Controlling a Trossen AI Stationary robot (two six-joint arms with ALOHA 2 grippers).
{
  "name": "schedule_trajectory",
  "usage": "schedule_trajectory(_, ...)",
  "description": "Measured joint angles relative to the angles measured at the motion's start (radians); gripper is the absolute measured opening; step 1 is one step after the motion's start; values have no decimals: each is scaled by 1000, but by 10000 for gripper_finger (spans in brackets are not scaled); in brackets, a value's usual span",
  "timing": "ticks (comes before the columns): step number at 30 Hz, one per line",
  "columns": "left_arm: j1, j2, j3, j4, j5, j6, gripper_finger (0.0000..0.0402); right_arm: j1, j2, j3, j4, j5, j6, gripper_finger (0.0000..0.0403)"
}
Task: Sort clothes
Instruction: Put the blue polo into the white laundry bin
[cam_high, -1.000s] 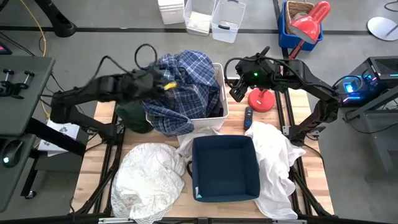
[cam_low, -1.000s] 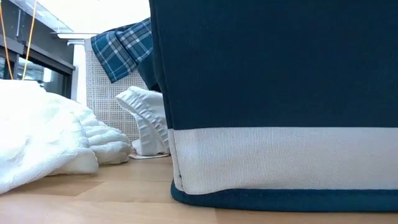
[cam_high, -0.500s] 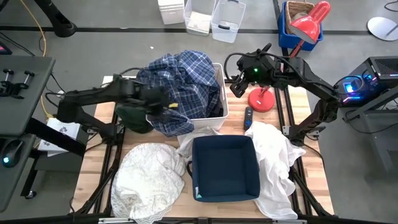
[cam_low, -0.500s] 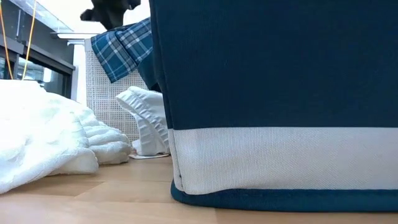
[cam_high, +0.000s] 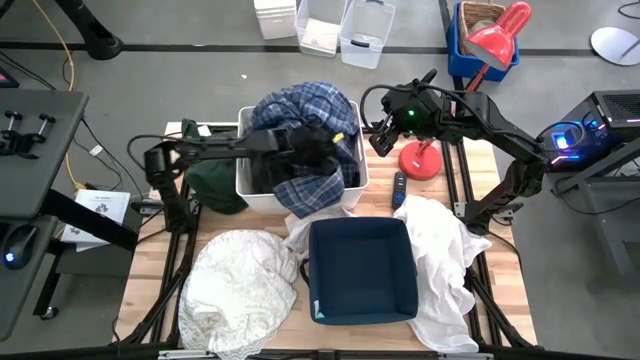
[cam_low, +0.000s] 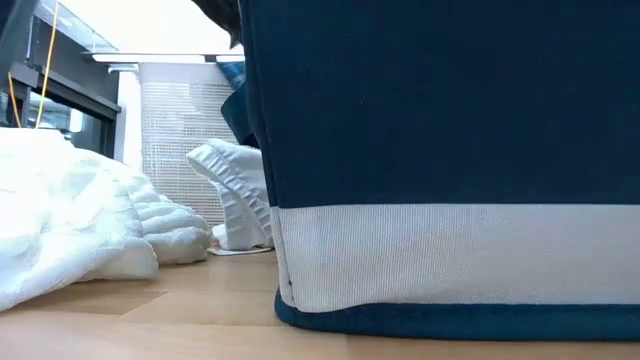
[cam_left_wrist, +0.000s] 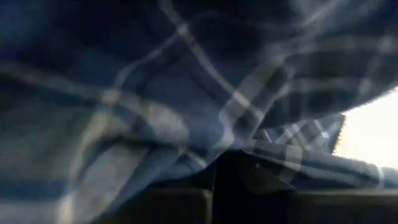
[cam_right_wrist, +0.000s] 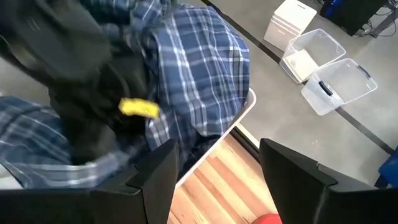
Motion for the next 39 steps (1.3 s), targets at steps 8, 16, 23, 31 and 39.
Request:
schedule_trajectory(8,-1,221,1,-134,210,-108,0,0,0,0,0,-3,8,220)
schedule_trajectory(16,-4,361,7,-198,664,-143,0,0,0,0,0,-3,8,220)
schedule_trajectory(23,11,376,7,-233,707,-134,0,0,0,0,0,-3,8,220)
schedule_trajectory(31,81,246,36,-268,702,-151,0,0,0,0,0,0,8,220)
schedule_trajectory(39,81,58,48,-261,709,-117,0,0,0,0,0,0,2,220)
